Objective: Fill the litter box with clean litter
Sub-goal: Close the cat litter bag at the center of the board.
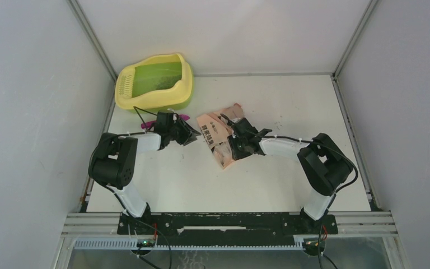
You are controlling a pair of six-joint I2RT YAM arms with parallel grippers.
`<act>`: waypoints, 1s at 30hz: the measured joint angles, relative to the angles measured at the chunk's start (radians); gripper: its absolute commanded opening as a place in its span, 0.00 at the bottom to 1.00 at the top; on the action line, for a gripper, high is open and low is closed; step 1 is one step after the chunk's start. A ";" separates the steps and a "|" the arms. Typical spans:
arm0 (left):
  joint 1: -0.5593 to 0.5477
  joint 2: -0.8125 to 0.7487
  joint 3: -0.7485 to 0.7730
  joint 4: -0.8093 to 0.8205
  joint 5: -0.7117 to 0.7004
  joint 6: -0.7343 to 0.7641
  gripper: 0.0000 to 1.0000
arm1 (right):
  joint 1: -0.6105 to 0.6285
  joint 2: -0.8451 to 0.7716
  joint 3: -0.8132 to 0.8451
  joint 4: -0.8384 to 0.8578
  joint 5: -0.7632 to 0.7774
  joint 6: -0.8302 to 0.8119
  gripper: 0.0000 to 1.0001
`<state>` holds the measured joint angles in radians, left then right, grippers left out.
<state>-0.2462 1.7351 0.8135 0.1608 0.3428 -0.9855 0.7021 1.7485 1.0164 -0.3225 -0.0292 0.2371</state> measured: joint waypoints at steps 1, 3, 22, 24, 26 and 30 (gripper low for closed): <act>0.000 0.000 0.000 0.000 0.000 0.000 0.39 | 0.001 -0.006 -0.009 0.008 0.002 0.000 0.40; 0.000 0.000 0.000 0.000 0.000 0.000 0.39 | 0.003 -0.019 -0.031 0.027 0.006 0.000 0.40; 0.000 0.000 0.000 0.002 0.000 0.000 0.39 | 0.051 -0.114 -0.085 -0.041 0.085 0.001 0.40; 0.000 0.000 0.000 0.002 0.000 0.000 0.39 | 0.052 -0.114 -0.087 -0.048 0.087 0.000 0.40; 0.000 0.000 0.000 0.002 0.000 0.000 0.39 | 0.053 -0.114 -0.088 -0.050 0.091 0.001 0.40; 0.000 0.000 0.000 0.004 0.000 0.000 0.39 | 0.056 -0.108 -0.088 -0.050 0.095 0.001 0.40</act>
<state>-0.2462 1.7351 0.8135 0.1646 0.3428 -0.9859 0.7586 1.6409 0.9283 -0.3721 0.0662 0.2379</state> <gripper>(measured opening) 0.389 0.399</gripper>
